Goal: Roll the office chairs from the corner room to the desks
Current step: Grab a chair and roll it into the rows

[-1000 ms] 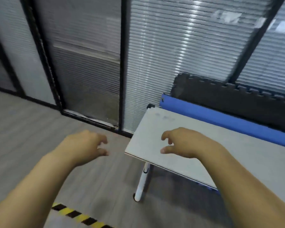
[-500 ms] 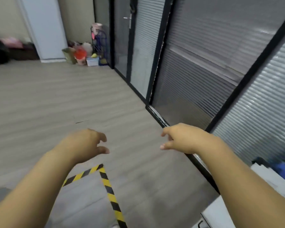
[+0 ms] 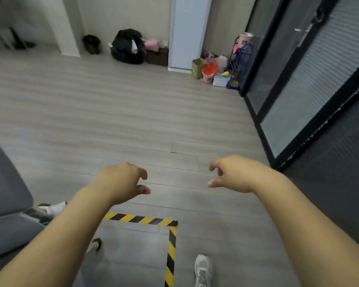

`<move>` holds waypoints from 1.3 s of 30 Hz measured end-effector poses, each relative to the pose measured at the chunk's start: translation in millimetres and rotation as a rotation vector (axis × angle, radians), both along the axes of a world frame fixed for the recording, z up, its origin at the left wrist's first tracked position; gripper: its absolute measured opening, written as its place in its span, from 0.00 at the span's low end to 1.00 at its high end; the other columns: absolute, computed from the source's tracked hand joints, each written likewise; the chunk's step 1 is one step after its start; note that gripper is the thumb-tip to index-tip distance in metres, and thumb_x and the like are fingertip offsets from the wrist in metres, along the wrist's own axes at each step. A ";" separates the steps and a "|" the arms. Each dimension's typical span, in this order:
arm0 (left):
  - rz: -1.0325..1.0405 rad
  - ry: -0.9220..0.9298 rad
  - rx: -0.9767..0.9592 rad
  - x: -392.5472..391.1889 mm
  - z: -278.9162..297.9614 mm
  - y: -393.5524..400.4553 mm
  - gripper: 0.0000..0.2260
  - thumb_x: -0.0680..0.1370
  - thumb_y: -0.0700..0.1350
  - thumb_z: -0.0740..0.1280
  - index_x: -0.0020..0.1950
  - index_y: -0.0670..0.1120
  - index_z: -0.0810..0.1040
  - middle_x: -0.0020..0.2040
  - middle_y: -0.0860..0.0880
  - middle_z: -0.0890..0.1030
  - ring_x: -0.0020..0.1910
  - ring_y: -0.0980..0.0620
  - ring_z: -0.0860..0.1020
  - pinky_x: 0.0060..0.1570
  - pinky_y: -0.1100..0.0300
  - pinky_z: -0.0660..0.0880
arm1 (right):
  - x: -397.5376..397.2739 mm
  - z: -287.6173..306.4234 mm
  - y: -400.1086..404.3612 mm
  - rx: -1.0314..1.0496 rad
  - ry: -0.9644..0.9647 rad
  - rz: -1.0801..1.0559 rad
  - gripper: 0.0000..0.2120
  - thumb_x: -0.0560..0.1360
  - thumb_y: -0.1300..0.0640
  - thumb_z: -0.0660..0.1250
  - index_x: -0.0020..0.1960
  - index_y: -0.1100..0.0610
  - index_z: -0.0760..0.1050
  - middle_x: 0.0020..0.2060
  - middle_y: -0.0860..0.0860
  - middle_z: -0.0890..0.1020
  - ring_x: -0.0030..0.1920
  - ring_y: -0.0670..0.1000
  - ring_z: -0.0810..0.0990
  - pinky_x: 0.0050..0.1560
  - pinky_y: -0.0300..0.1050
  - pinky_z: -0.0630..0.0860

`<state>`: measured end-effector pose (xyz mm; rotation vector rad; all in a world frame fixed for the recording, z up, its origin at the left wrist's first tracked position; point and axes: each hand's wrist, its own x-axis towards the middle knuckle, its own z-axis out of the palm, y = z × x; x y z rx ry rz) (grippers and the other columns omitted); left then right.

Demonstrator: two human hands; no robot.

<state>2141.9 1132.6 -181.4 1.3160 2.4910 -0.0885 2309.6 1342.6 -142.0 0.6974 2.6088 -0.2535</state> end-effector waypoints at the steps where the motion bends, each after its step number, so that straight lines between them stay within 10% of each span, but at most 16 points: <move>1: 0.048 0.002 -0.002 -9.5 -2.1 3.8 0.21 0.74 0.65 0.61 0.64 0.57 0.71 0.61 0.54 0.77 0.57 0.52 0.76 0.52 0.57 0.74 | -20.2 -2.1 12.6 0.004 -0.003 0.052 0.25 0.73 0.38 0.64 0.67 0.45 0.67 0.62 0.48 0.75 0.58 0.53 0.74 0.52 0.48 0.72; 16: 0.853 0.009 0.024 -74.7 1.0 23.1 0.20 0.75 0.64 0.60 0.65 0.58 0.70 0.61 0.55 0.76 0.58 0.53 0.75 0.47 0.57 0.72 | -296.8 6.9 78.7 0.020 0.006 0.860 0.24 0.73 0.37 0.64 0.66 0.44 0.67 0.61 0.48 0.75 0.58 0.52 0.75 0.55 0.49 0.73; 39: 1.630 0.281 0.047 -265.0 35.5 -90.2 0.20 0.75 0.64 0.59 0.65 0.59 0.69 0.63 0.56 0.75 0.63 0.53 0.72 0.55 0.55 0.73 | -638.4 29.4 -170.4 -0.032 0.102 1.765 0.23 0.75 0.39 0.62 0.66 0.46 0.67 0.61 0.46 0.76 0.59 0.50 0.75 0.56 0.46 0.74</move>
